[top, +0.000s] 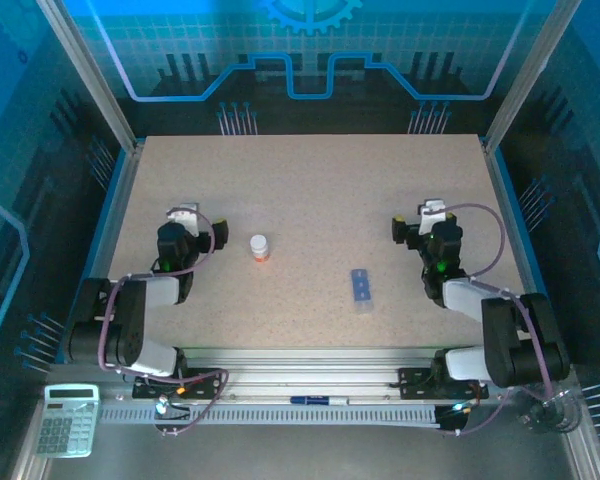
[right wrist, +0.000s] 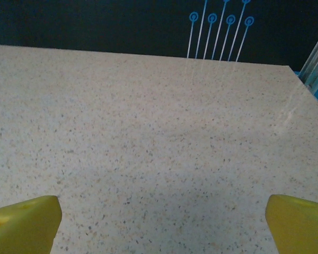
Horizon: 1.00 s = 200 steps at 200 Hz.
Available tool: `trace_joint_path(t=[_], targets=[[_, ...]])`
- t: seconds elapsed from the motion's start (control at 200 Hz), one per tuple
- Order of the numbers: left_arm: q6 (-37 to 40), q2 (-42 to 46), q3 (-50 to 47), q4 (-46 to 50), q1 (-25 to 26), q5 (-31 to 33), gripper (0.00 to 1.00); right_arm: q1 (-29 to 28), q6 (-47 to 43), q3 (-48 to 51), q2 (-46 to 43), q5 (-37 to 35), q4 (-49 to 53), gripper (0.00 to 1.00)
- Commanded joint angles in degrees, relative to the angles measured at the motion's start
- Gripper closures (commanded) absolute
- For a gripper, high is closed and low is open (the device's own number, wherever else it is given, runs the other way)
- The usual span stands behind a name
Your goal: Sort the pills into containers
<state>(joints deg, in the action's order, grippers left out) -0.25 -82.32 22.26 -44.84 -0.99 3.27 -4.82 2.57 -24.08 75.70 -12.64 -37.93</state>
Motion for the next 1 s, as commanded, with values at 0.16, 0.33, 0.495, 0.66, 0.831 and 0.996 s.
trace_joint_path(t=[0.16,0.33,0.495,0.66,0.831,0.996], targets=[[-5.34,9.33,5.44,13.41,0.23,5.89,0.01,4.75,22.17,-9.82,-11.44,1.77,26.39,0.0],[-12.96,13.26,10.74,24.18,0.27,5.58,0.01,4.61,22.8,-12.28,-13.96,10.88,36.22,0.0],[-18.29,15.11,17.3,38.04,0.25,4.15,0.01,2.42,22.88,-12.71,-15.04,16.88,46.42,0.0],[-21.67,17.86,19.33,43.97,0.21,0.64,0.01,-3.66,22.84,-12.29,-15.84,15.9,55.81,0.05],[-24.88,19.71,20.75,47.19,0.87,-3.68,0.01,-14.92,24.01,-12.23,-15.77,5.27,64.17,0.04],[-25.54,19.7,23.98,50.73,4.0,-4.19,0.01,-22.84,25.74,-11.76,-14.73,2.0,68.09,0.09]])
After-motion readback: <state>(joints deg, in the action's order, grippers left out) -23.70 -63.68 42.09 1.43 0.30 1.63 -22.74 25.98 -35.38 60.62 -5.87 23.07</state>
